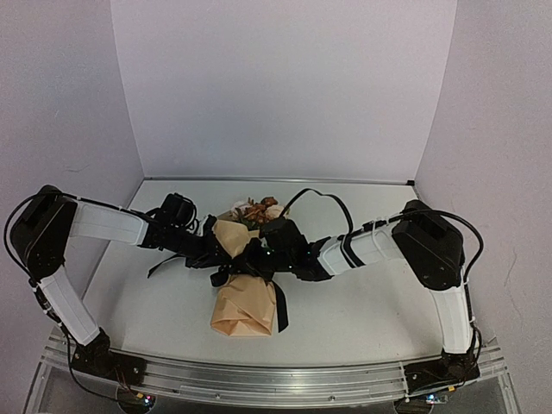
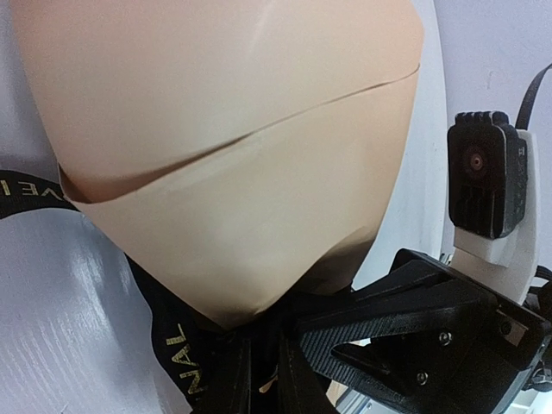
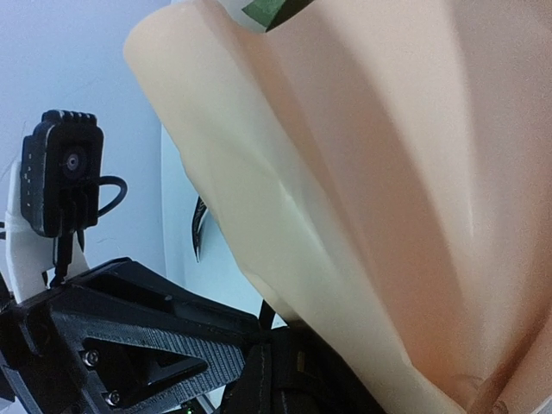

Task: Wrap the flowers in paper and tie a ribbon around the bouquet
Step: Tie the half-tied ribbon around the folded bouquet.

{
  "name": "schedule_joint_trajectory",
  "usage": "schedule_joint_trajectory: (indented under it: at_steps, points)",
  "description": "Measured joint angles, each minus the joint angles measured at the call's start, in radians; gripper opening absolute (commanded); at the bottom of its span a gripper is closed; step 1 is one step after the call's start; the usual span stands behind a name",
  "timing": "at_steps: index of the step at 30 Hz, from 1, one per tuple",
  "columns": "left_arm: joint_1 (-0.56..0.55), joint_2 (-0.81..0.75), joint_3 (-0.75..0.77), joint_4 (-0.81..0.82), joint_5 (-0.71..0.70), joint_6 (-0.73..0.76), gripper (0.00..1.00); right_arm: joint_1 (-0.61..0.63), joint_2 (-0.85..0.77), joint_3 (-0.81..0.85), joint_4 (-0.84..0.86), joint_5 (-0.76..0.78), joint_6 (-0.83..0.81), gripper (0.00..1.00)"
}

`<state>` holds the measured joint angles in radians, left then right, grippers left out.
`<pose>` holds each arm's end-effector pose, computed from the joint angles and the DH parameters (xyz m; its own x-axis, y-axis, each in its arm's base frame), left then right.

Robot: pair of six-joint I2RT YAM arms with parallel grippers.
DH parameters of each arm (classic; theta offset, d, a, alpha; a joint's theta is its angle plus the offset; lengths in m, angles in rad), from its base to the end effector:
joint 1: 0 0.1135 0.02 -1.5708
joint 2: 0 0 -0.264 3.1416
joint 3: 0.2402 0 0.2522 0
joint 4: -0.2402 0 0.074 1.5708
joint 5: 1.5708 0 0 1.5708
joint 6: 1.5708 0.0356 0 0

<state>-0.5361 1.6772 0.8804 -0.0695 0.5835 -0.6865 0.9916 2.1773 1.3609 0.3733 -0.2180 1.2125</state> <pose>0.2731 -0.1851 0.1637 -0.9713 -0.0382 -0.2349 0.1518 0.6606 -0.7352 0.2564 0.4061 0.1464 -0.9477 0.2215 -0.2300 -0.1043 0.4661 0.8786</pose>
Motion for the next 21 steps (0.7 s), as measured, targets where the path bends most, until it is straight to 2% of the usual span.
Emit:
schedule_joint_trajectory:
  at_steps: [5,9,14,21]
  points:
    - [0.001,0.002,-0.005,0.004,0.001,-0.002,0.0,0.0,0.0,0.0,0.0,0.0,0.0,0.0]
    - [0.001,0.002,-0.006,0.014,-0.002,-0.004,0.0,0.0,0.0,-0.001,0.0,0.001,0.0,0.0]
    - [-0.001,-0.003,-0.016,0.028,-0.011,-0.003,0.0,0.0,-0.005,-0.01,-0.001,0.005,-0.001,0.07]
    - [0.001,-0.027,-0.019,0.028,-0.042,0.003,0.0,0.002,-0.039,-0.044,-0.02,0.026,-0.002,0.04]
